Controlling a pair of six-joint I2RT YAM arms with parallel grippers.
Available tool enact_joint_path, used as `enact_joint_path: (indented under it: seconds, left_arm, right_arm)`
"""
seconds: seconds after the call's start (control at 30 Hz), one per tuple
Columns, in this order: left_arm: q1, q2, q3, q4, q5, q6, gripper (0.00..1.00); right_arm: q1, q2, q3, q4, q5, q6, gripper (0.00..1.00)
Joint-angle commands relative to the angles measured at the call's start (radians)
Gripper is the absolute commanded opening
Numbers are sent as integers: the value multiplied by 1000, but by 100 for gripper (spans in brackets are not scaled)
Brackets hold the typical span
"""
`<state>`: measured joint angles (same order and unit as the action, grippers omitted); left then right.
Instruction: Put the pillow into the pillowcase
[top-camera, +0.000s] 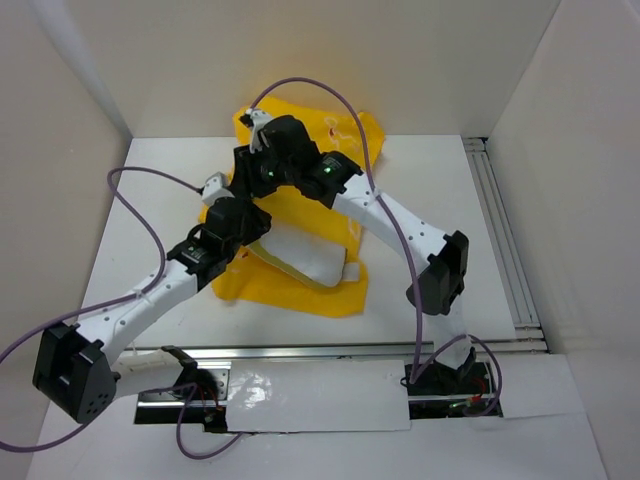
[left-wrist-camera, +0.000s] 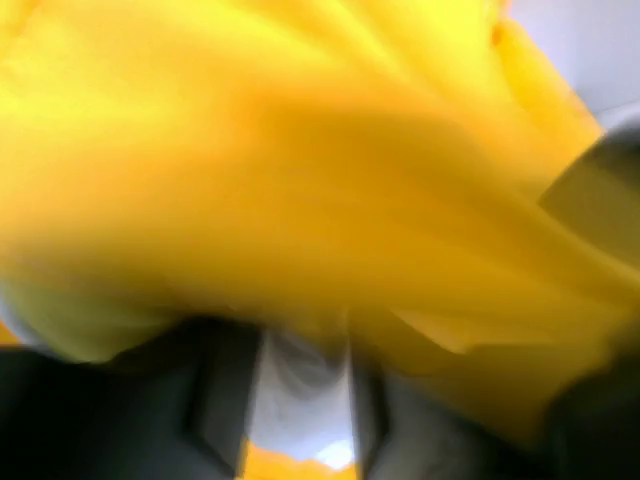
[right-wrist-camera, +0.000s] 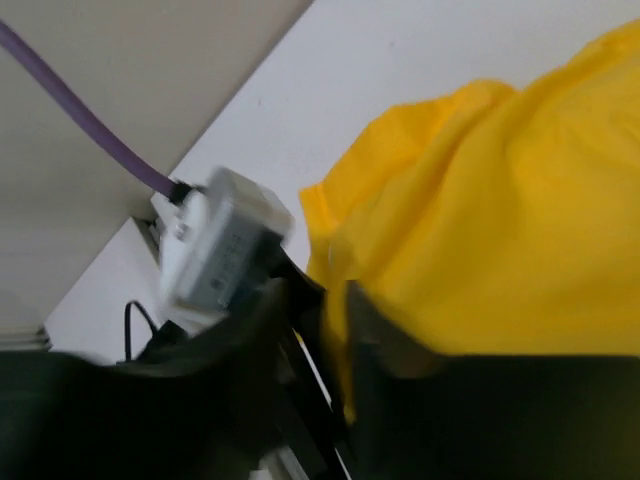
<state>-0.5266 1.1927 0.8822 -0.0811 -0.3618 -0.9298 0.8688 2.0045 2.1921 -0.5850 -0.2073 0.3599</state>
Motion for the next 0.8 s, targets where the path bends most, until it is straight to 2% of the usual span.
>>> enact_joint_path:
  seconds: [0.0, 0.03, 0.07, 0.1, 0.13, 0.27, 0.3, 0.33, 0.43, 0.5, 0.57, 0.6, 0.67, 0.7, 0.77]
  left_arm:
    - [13, -73, -51, -63, -34, -12, 58]
    - [13, -91, -64, -86, -34, -12, 74]
    - [13, -108, -86, -153, -34, -12, 80]
    - [13, -126, -97, -181, -34, -12, 84]
    - [13, -161, -109, -203, -34, 0, 94]
    - [2, -255, -164, -253, 26, 100, 95]
    - [-7, -274, -178, -253, 50, 127, 100]
    - [-7, -292, -178, -262, 81, 175, 100]
    - [-16, -329, -178, -275, 104, 258, 100]
    - [-65, -340, -178, -260, 119, 287, 100]
    - [-108, -317, -157, -226, 139, 348, 98]
    - [-163, -294, -147, -198, 130, 365, 98]
    - [-228, -187, -92, -189, 101, 440, 100]
    - [-309, -141, -68, -189, 75, 469, 100]
    - [-399, 3, -5, -189, -47, 551, 100]
  right_arm:
    - [45, 43, 26, 40, -122, 28, 51]
    - [33, 56, 26, 31, -122, 16, 64]
    - [33, 66, 26, 19, -122, 16, 75]
    - [21, 66, 17, 19, -122, 16, 78]
    - [7, 54, -24, 31, -132, 16, 80]
    - [-50, -58, -216, 134, -132, 27, 87]
    - [-63, -119, -260, 178, -132, 36, 89]
    - [-79, -148, -302, 195, -132, 36, 93]
    - [-151, -262, -449, 218, -121, 36, 94]
    - [-220, -358, -581, 249, -106, 50, 95]
    - [-308, -426, -731, 263, -84, 85, 95]
    - [-342, -488, -780, 263, -84, 85, 95]
    - [-442, -544, -926, 263, -84, 111, 95]
    - [-477, -587, -971, 248, -84, 111, 95]
    - [-581, -621, -1085, 200, -112, 111, 95]
